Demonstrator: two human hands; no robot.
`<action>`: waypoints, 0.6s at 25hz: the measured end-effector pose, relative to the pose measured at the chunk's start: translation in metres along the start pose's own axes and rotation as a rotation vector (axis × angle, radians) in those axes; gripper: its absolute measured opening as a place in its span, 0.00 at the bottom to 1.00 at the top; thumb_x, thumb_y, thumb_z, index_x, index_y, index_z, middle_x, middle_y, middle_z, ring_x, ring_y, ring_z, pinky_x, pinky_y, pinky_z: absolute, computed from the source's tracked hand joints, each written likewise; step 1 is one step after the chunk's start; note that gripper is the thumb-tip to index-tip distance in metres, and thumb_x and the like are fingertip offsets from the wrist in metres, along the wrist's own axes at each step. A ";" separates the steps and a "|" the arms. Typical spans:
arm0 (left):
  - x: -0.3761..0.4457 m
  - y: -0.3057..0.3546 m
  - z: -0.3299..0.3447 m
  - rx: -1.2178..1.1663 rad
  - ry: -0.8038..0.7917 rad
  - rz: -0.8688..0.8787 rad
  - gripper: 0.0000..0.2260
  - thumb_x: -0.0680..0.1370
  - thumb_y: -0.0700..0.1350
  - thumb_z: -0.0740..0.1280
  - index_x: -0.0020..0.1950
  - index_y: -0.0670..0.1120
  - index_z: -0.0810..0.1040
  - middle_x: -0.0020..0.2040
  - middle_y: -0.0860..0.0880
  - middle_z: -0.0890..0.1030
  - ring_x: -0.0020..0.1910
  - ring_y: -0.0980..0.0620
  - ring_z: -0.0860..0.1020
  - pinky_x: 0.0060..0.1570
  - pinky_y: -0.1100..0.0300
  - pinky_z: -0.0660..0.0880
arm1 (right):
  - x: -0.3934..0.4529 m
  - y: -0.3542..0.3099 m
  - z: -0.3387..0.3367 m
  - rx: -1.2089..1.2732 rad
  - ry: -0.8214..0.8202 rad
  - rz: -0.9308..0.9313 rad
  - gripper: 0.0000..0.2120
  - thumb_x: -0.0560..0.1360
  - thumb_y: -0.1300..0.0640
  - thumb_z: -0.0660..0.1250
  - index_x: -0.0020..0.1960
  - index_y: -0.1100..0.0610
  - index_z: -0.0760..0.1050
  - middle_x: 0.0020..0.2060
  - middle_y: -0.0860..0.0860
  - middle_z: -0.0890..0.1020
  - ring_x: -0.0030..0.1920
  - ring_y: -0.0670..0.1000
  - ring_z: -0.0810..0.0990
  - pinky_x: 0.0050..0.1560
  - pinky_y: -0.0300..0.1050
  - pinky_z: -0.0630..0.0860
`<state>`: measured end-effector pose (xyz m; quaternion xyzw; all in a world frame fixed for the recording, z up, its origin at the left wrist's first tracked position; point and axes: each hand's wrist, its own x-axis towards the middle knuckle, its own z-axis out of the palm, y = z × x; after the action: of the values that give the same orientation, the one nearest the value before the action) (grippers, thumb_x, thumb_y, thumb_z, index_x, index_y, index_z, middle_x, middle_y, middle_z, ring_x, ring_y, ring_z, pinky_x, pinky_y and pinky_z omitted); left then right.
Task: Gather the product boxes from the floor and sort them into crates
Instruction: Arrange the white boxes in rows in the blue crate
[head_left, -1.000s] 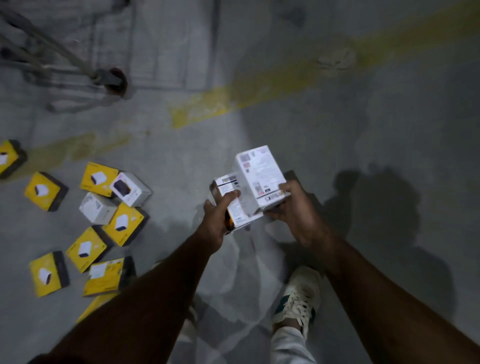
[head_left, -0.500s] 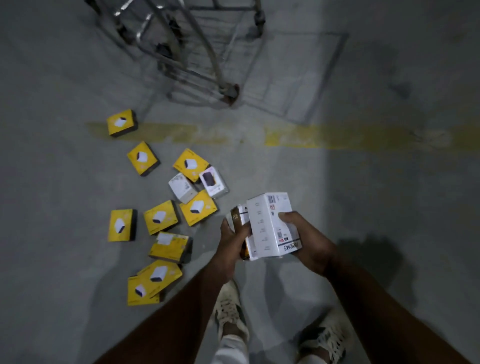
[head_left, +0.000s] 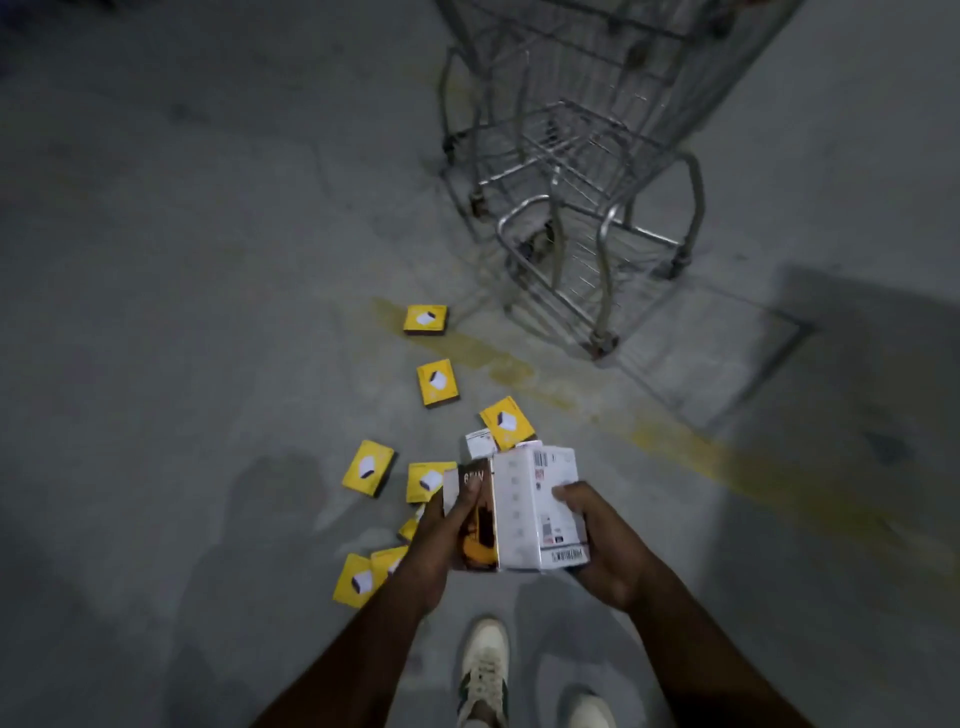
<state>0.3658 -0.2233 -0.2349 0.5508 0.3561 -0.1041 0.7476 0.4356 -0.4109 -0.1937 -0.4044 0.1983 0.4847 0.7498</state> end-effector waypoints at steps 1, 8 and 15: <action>-0.024 0.021 -0.008 -0.029 0.017 -0.011 0.26 0.72 0.62 0.71 0.66 0.50 0.79 0.61 0.46 0.83 0.62 0.44 0.80 0.63 0.38 0.74 | -0.012 -0.007 0.024 -0.044 -0.014 0.010 0.26 0.68 0.54 0.67 0.65 0.58 0.76 0.58 0.60 0.82 0.51 0.59 0.82 0.61 0.60 0.73; -0.176 0.119 -0.071 -0.306 0.072 0.012 0.28 0.72 0.60 0.70 0.66 0.44 0.79 0.60 0.39 0.82 0.59 0.39 0.81 0.55 0.44 0.79 | -0.092 -0.030 0.160 -0.224 -0.228 0.073 0.36 0.61 0.47 0.75 0.68 0.56 0.75 0.63 0.59 0.78 0.57 0.61 0.78 0.58 0.60 0.74; -0.321 0.158 -0.151 -0.410 0.261 0.164 0.27 0.71 0.63 0.69 0.61 0.46 0.80 0.54 0.42 0.85 0.53 0.41 0.83 0.61 0.41 0.76 | -0.162 0.009 0.287 -0.309 -0.474 0.184 0.39 0.59 0.48 0.78 0.68 0.56 0.74 0.63 0.60 0.78 0.55 0.62 0.80 0.56 0.64 0.75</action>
<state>0.1565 -0.1049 0.0698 0.4234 0.4174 0.1034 0.7974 0.3277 -0.2720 0.0848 -0.3697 -0.0228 0.6560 0.6576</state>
